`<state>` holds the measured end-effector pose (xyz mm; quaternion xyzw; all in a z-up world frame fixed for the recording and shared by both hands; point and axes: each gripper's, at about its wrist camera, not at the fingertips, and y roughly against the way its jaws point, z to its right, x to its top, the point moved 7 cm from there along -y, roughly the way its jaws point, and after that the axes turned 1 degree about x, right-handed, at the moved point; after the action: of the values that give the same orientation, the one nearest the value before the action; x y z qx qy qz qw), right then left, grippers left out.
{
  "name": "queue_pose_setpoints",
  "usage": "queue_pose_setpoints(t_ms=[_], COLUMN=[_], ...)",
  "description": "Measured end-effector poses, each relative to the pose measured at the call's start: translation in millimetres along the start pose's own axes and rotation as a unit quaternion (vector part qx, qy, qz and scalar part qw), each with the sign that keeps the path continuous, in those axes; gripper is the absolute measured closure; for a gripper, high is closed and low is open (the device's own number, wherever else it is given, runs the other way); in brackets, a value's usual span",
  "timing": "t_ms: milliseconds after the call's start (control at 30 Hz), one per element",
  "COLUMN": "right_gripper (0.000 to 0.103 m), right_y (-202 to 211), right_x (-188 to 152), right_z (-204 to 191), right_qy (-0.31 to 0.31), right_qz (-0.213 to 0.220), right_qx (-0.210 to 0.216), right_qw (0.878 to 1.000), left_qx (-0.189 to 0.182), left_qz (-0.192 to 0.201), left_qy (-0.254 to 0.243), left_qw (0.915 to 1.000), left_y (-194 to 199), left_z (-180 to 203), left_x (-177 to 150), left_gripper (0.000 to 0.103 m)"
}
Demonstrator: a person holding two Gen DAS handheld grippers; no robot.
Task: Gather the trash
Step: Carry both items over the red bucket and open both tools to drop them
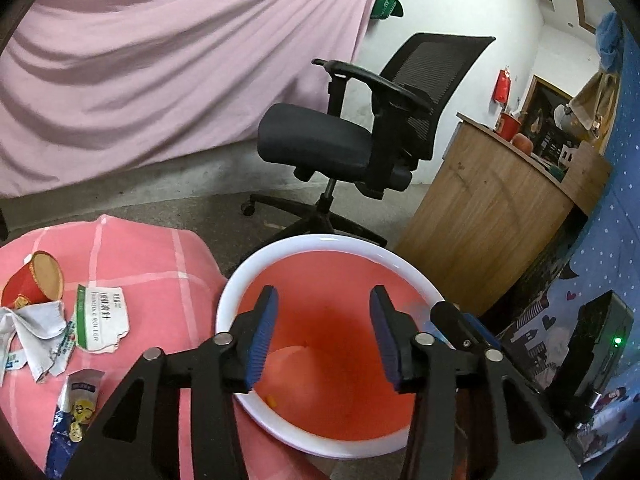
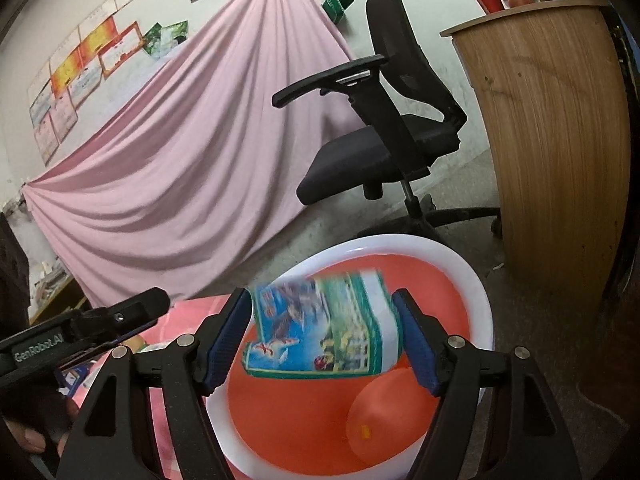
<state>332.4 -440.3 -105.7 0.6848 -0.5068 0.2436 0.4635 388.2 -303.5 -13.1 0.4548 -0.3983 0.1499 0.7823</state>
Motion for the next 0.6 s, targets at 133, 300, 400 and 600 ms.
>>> queue_pose_setpoints(t_ms=[133, 300, 400, 600], right_gripper=[0.022, 0.012, 0.0, 0.0], right_y=[2.2, 13.6, 29.0, 57.0], right_x=[2.3, 7.7, 12.6, 14.4], right_z=[-7.3, -32.0, -51.0, -93.2], right_qy=[0.004, 0.035, 0.061, 0.111], right_qz=[0.007, 0.033, 0.073, 0.141], right_qx=[0.002, 0.01, 0.018, 0.051], right_qw=[1.0, 0.999, 0.995, 0.982], left_qx=[0.013, 0.043, 0.061, 0.12], left_qz=[0.016, 0.061, 0.092, 0.172], left_qy=[0.003, 0.003, 0.006, -0.005], left_qw=[0.9998, 0.9972, 0.9939, 0.9777], left_y=[15.3, 51.3, 76.3, 137.6], left_z=[-9.2, -25.7, -38.2, -65.8], left_x=[0.1, 0.3, -1.9, -15.3], left_gripper=[0.056, 0.038, 0.025, 0.004])
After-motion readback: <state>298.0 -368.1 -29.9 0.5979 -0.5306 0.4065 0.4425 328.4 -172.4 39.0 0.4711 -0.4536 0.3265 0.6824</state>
